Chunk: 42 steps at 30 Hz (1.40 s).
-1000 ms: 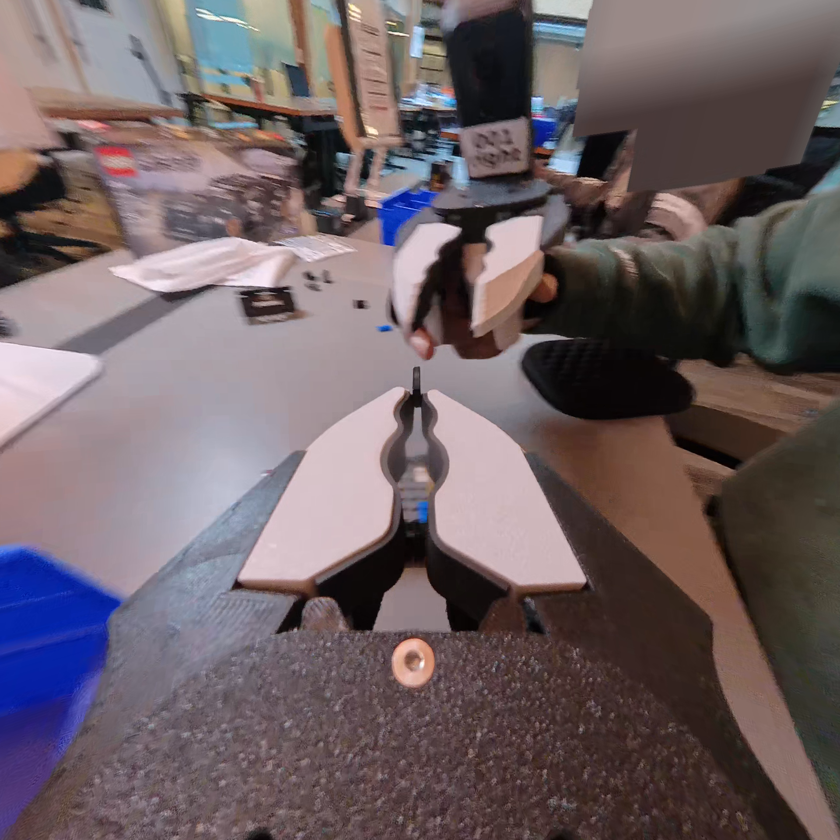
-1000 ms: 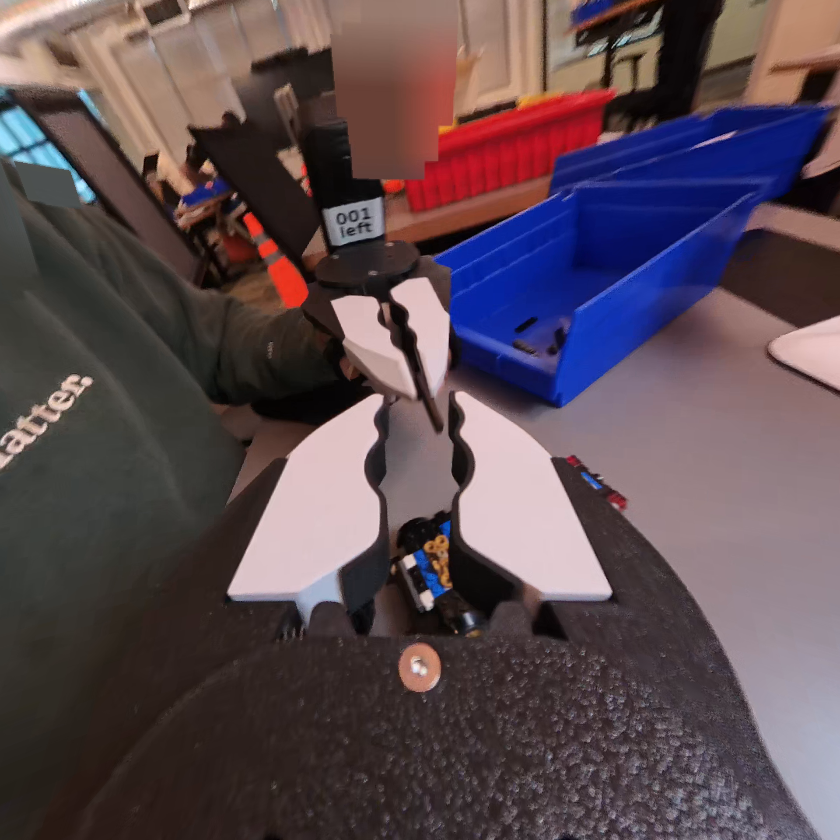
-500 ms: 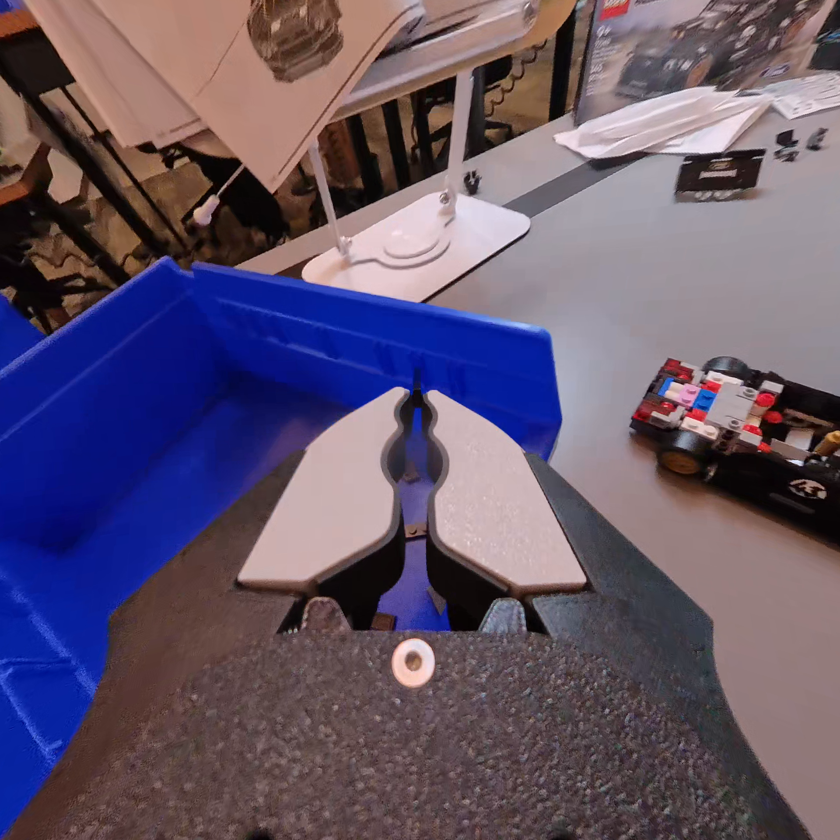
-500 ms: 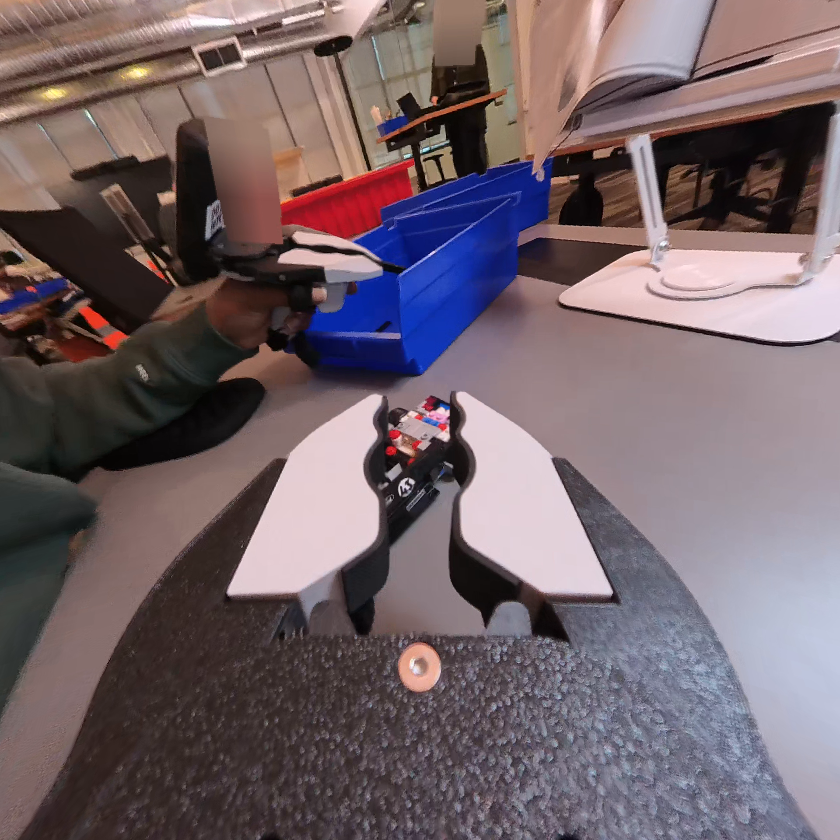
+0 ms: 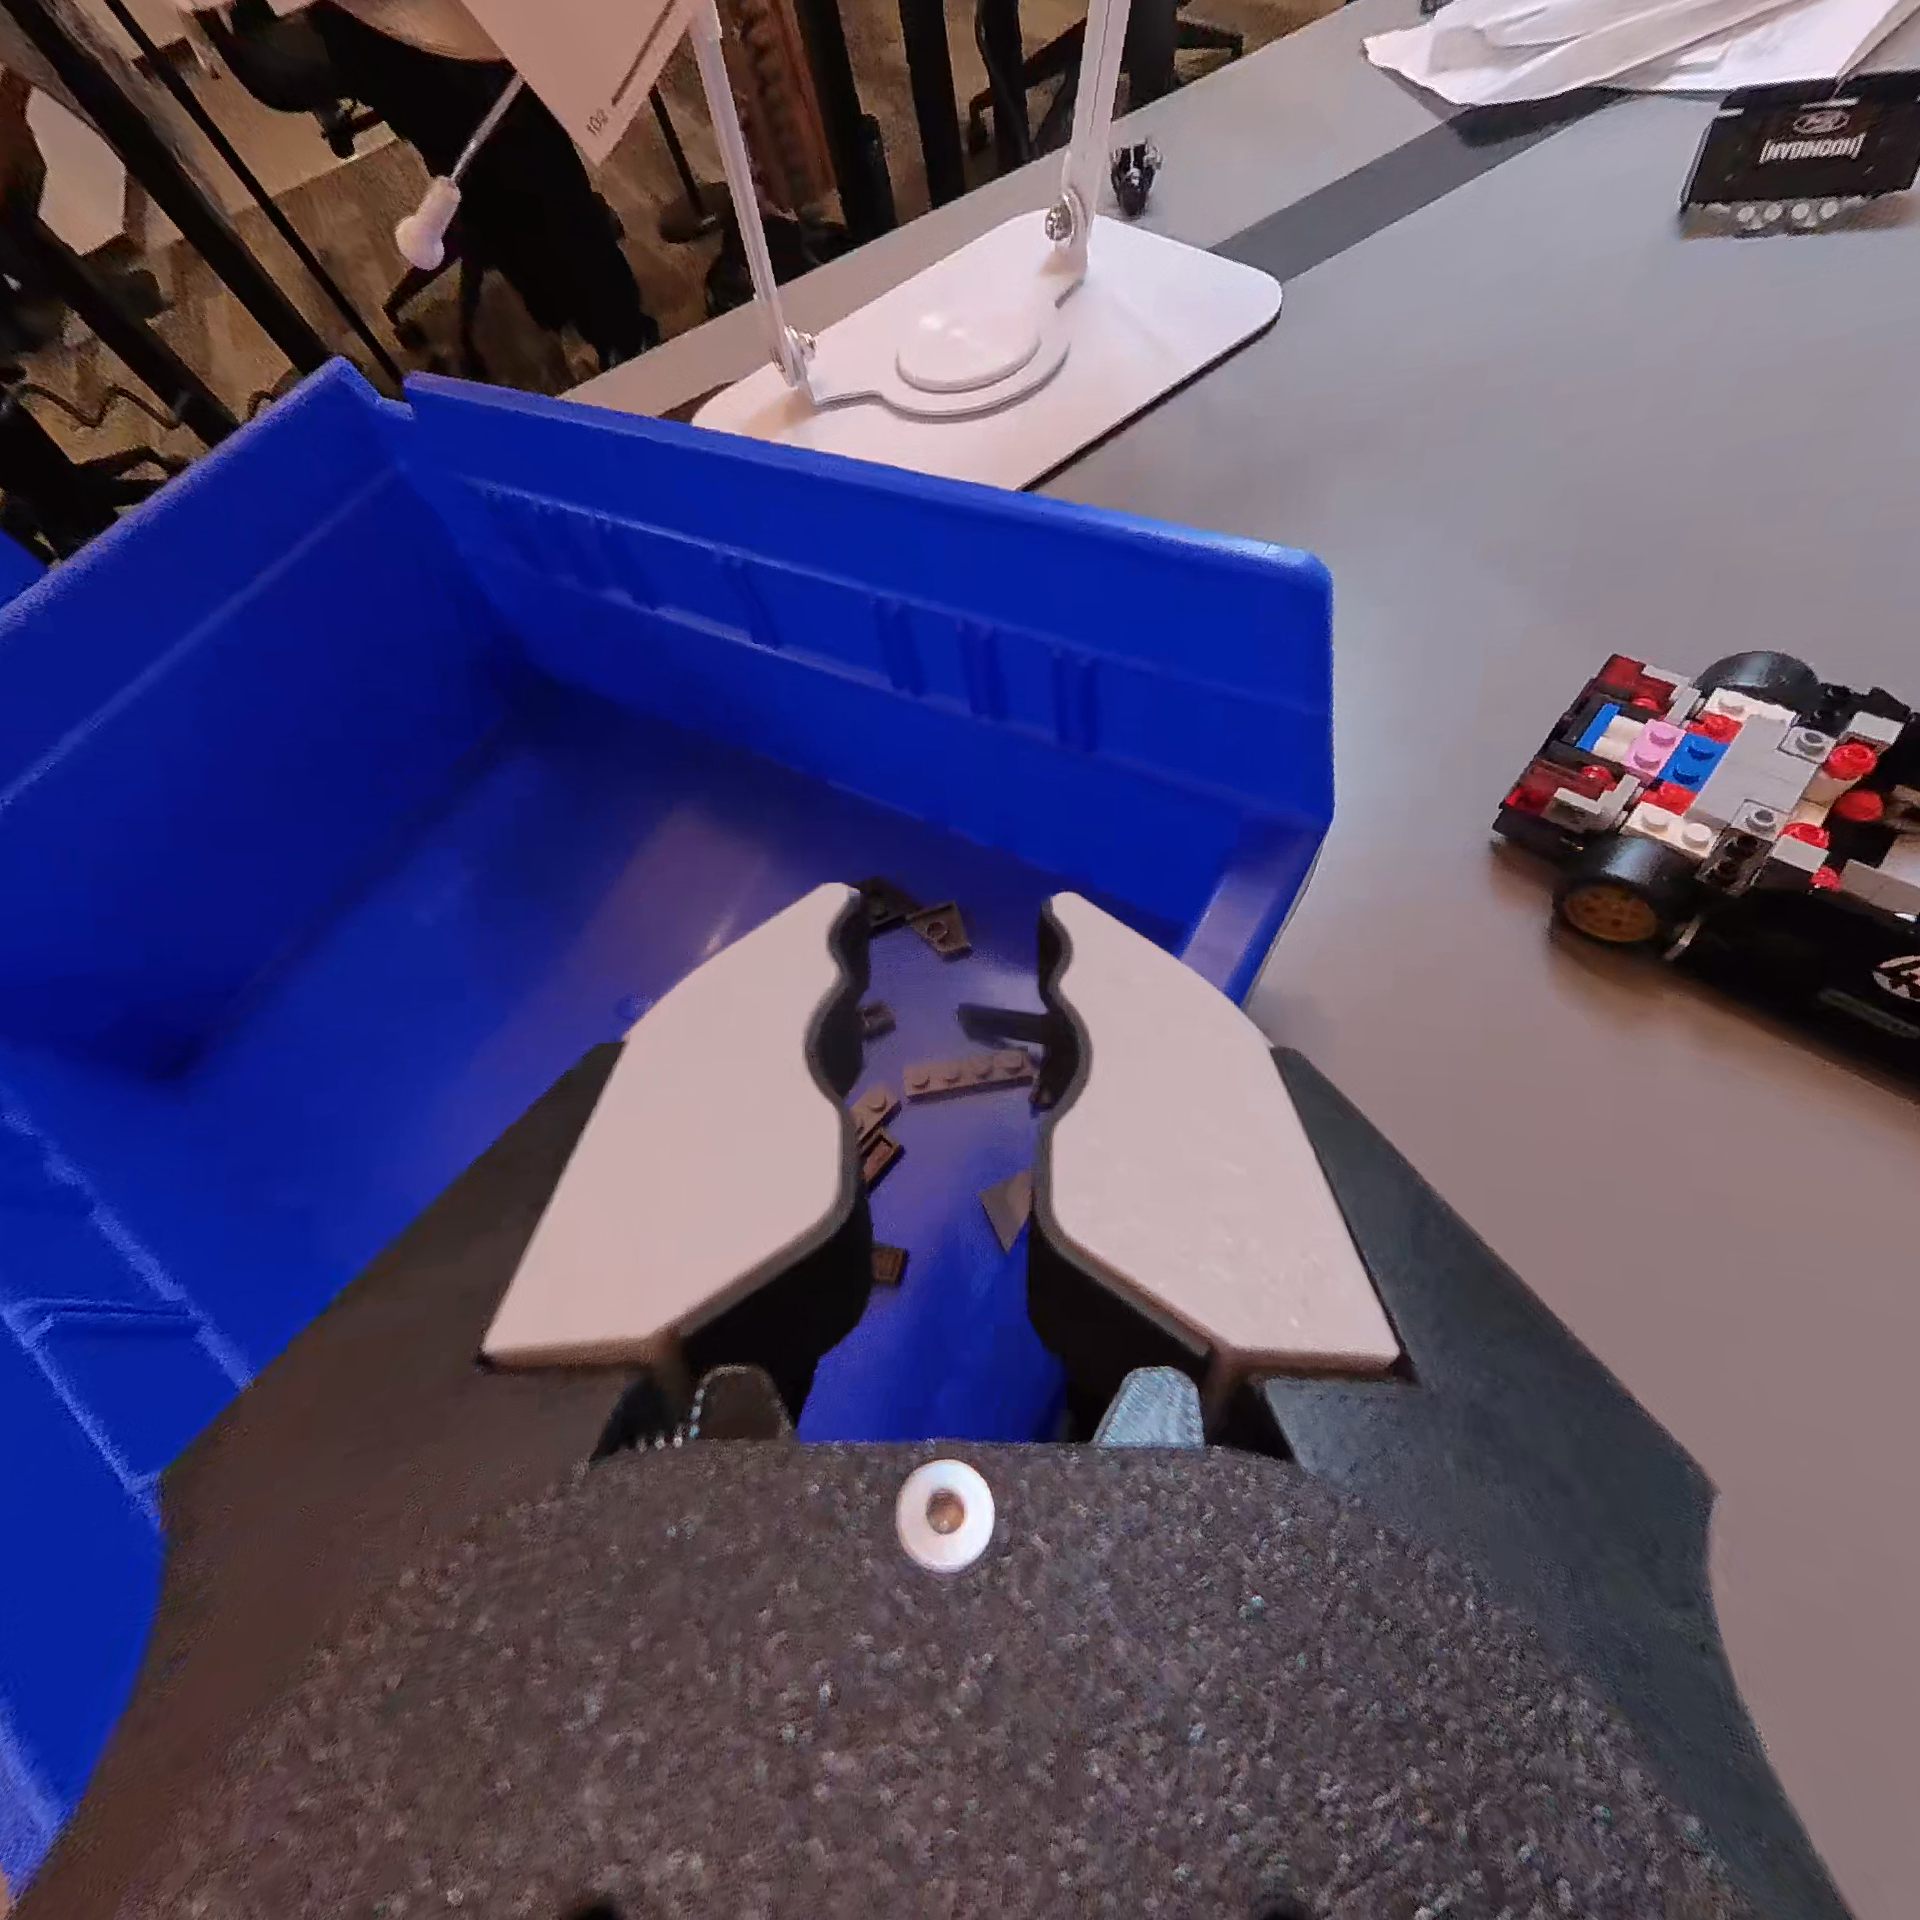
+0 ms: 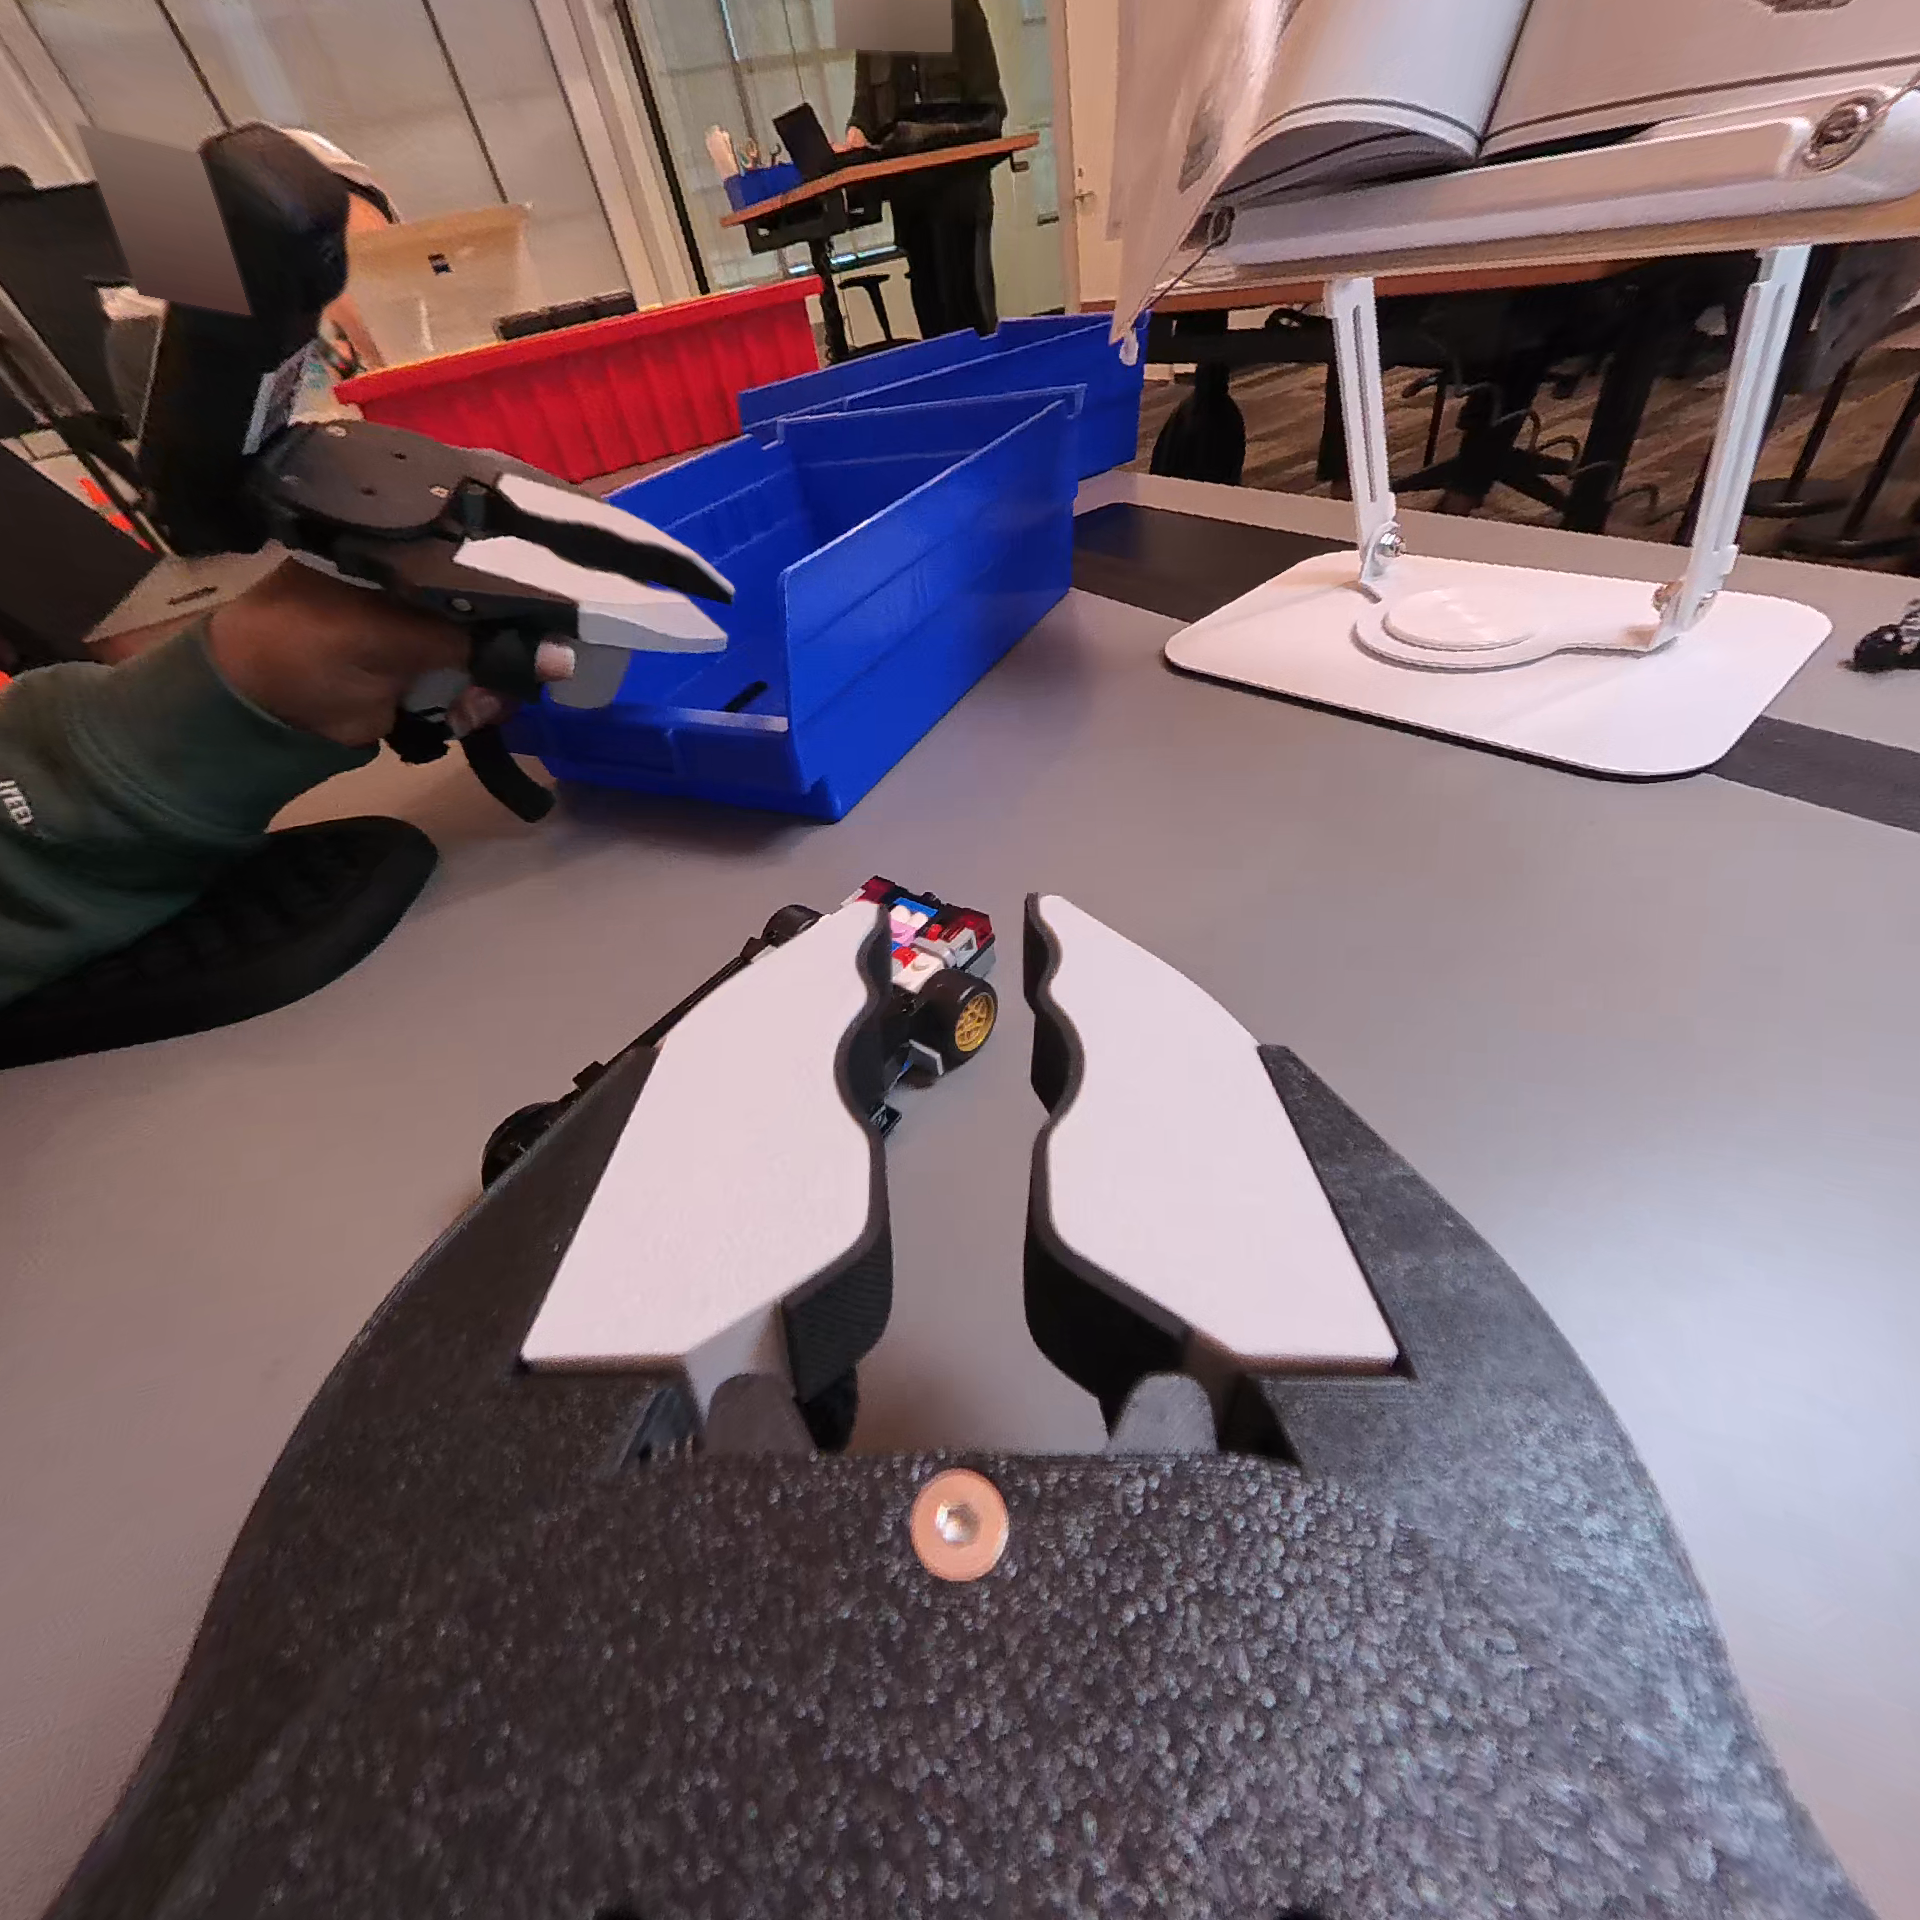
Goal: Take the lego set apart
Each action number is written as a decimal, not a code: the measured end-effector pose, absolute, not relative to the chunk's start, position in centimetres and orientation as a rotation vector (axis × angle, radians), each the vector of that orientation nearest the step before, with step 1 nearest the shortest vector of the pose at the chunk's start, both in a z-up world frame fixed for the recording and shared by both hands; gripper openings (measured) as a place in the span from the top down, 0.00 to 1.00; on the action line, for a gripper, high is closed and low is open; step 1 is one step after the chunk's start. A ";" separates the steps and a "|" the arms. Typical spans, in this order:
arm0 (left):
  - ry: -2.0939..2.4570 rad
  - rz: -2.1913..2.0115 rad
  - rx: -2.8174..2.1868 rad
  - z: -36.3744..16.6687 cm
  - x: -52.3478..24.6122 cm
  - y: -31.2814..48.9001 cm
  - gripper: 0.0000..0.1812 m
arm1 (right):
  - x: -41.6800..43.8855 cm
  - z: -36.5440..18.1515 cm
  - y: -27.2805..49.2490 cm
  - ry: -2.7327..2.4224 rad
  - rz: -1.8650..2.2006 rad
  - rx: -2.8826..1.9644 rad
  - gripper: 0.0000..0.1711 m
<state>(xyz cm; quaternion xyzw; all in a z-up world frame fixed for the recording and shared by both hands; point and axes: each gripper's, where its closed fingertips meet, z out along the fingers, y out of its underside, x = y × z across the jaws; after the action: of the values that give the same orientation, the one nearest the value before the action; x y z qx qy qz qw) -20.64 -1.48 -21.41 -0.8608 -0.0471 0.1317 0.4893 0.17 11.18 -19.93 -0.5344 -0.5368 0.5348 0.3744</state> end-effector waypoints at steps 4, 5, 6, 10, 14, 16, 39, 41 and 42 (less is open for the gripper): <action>-0.104 0.352 -2.032 -20.7 -20.6 -1.8 0.73 | 0.5 -19.3 11.7 -1.323 1.397 -1.375 0.86; -0.095 0.370 -2.010 -20.4 -20.6 -1.9 0.73 | 0.6 -19.1 11.9 -1.308 1.404 -1.373 0.86; -0.073 0.373 -1.981 -20.0 -20.4 -1.9 0.73 | 0.7 -19.0 12.1 -1.296 1.409 -1.375 0.86; 0.072 0.330 -1.835 -17.6 -17.9 -1.6 0.79 | 0.8 -19.0 11.9 -1.306 1.447 -1.385 0.86; 0.312 0.178 -1.785 -17.8 -12.8 -0.8 0.83 | 0.7 -19.6 10.5 -1.432 1.414 -1.348 0.84; 0.432 0.064 -1.785 -18.9 -9.7 -0.4 0.82 | 0.9 -20.1 9.8 -1.509 1.358 -1.314 0.83; 0.841 -0.404 -2.127 -28.0 -0.4 0.6 0.79 | 5.2 -27.0 3.3 -2.287 1.143 -1.240 0.75; 0.871 -0.503 -2.096 -27.4 0.2 0.9 0.74 | 5.9 -26.9 3.3 -2.320 1.137 -1.228 0.79; 0.898 -0.543 -2.095 -27.4 0.4 1.1 0.74 | 6.2 -26.9 3.3 -2.338 1.140 -1.225 0.80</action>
<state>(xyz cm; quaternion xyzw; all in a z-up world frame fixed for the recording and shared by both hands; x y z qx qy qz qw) 0.38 1.07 -27.39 -0.8237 0.3533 -0.2135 0.3888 6.22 3.34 -26.88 -0.4221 -0.8060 0.3930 0.1327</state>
